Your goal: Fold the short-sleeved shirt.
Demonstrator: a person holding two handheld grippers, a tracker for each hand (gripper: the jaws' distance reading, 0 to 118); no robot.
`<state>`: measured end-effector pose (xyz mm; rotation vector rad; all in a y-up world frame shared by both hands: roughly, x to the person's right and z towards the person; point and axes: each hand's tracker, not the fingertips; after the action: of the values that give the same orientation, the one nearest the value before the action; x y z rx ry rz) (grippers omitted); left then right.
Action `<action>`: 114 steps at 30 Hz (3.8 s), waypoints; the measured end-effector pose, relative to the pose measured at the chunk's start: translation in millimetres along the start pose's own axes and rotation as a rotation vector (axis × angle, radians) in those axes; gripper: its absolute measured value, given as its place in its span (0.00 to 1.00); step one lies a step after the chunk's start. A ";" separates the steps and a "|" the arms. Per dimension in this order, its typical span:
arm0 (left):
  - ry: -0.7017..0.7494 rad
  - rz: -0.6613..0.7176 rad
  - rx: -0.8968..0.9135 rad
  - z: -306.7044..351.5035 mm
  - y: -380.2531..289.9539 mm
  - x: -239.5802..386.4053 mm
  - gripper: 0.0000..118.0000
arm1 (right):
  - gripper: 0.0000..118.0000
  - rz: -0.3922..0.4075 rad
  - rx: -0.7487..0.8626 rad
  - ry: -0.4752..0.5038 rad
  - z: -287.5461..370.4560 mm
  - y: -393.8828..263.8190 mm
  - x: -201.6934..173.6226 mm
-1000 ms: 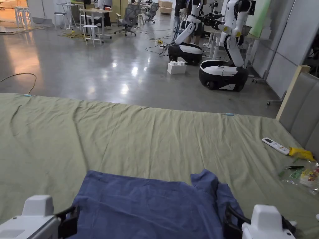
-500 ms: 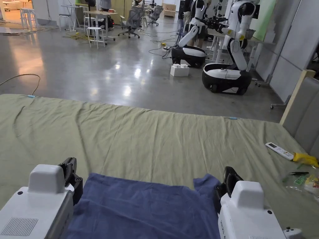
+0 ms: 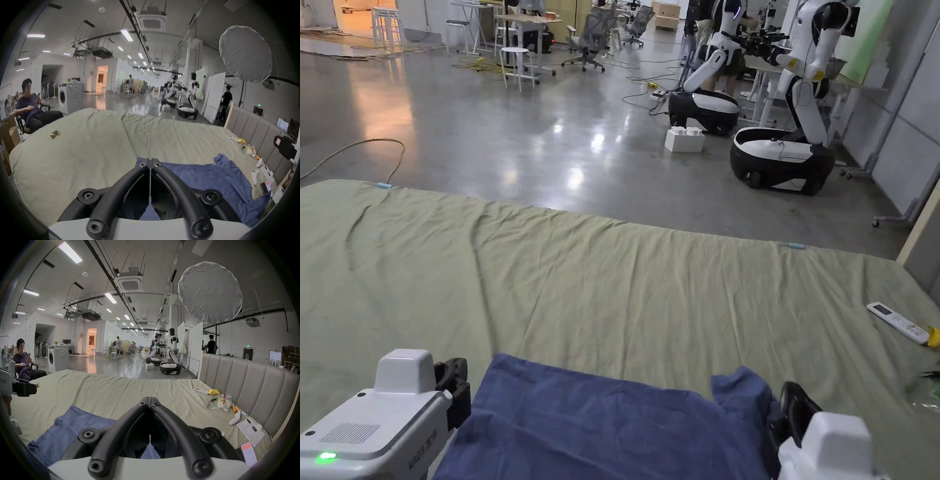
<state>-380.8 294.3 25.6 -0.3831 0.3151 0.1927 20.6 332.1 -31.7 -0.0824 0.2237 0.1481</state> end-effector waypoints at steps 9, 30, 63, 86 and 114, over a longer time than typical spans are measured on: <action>-0.023 -0.045 -0.287 -160.7 16.9 -14.9 0.01 | 0.00 0.028 -0.113 0.002 -32.2 -32.9 12.6; 0.044 -0.260 -0.572 -260.8 -13.6 62.0 0.13 | 0.01 0.032 -0.298 -0.077 -71.2 -88.0 53.6; -0.003 -0.179 -0.416 -184.0 34.2 26.5 0.05 | 0.03 0.071 -0.698 -0.010 -244.3 -118.3 105.6; -0.039 -0.104 0.032 -14.0 233.8 31.4 0.05 | 0.03 -0.027 -0.091 -0.034 -131.3 171.8 155.2; 0.070 -0.136 0.252 -49.2 424.5 51.1 0.04 | 0.03 0.055 0.170 -0.098 -217.9 365.2 146.9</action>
<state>-449.1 667.7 -177.4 -0.1614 0.3763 0.0056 58.8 690.9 -300.4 0.1000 0.1400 0.1868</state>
